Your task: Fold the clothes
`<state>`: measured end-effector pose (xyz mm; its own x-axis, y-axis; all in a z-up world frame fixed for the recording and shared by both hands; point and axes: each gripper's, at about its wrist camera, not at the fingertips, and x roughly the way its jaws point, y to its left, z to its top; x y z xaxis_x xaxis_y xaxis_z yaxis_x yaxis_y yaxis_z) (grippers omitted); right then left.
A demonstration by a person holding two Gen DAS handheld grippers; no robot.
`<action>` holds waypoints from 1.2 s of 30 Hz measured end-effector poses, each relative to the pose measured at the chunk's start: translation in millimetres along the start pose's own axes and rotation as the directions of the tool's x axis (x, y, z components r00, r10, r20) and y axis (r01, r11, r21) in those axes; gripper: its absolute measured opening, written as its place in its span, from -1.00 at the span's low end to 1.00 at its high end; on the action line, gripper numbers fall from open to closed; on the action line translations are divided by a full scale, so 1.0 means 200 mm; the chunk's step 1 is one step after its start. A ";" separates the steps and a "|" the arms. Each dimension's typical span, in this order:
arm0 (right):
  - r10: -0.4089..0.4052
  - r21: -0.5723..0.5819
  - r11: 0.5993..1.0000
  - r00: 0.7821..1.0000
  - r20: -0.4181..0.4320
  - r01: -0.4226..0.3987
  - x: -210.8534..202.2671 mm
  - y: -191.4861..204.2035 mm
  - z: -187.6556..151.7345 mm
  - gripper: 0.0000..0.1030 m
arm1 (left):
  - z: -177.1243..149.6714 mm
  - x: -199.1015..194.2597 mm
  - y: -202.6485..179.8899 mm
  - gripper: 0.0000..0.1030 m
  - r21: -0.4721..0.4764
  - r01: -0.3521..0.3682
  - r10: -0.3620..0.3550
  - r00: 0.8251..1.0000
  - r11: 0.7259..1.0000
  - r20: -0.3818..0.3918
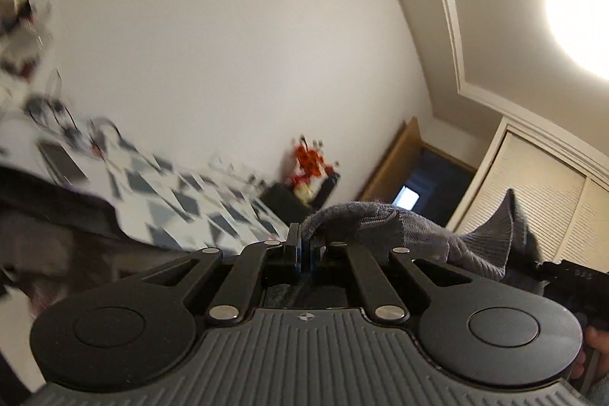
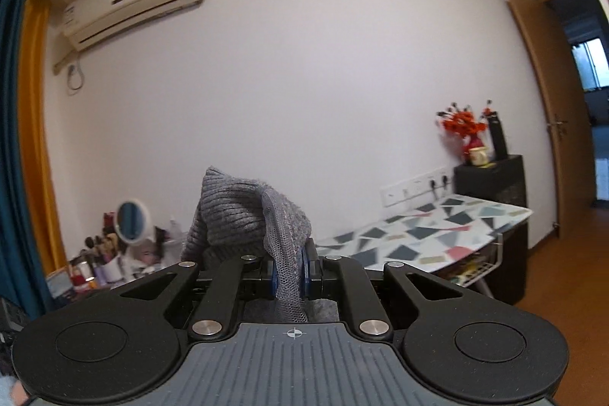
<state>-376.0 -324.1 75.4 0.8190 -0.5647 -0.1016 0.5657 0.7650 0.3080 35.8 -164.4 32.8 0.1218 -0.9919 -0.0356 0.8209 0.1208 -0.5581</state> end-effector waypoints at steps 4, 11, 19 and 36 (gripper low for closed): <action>-0.044 -0.019 0.999 0.999 0.001 0.044 -0.02 -0.25 0.14 -0.81 | -0.04 0.30 -0.11 -0.92 0.013 0.076 -0.075 0.997 0.997 -0.020; -0.142 0.004 0.990 0.989 0.041 0.142 0.03 -0.71 0.43 -0.81 | -0.03 0.71 -0.30 -0.92 0.069 0.220 -0.220 0.975 0.973 -0.003; -0.145 0.059 0.988 0.986 0.082 0.140 0.65 -1.15 0.67 -0.81 | 0.07 1.34 -0.25 -0.92 0.120 0.292 -0.294 0.956 0.949 0.002; 0.106 0.018 0.993 0.971 0.214 -0.113 2.05 -1.54 1.16 -0.81 | 0.79 1.99 0.04 -0.92 0.308 0.227 -0.281 0.949 0.924 0.142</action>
<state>-236.7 -863.5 158.6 0.8347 -0.5334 0.1369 0.4679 0.8180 0.3346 178.7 -552.6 144.8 -0.0352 -0.9699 0.2409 0.9579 -0.1015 -0.2687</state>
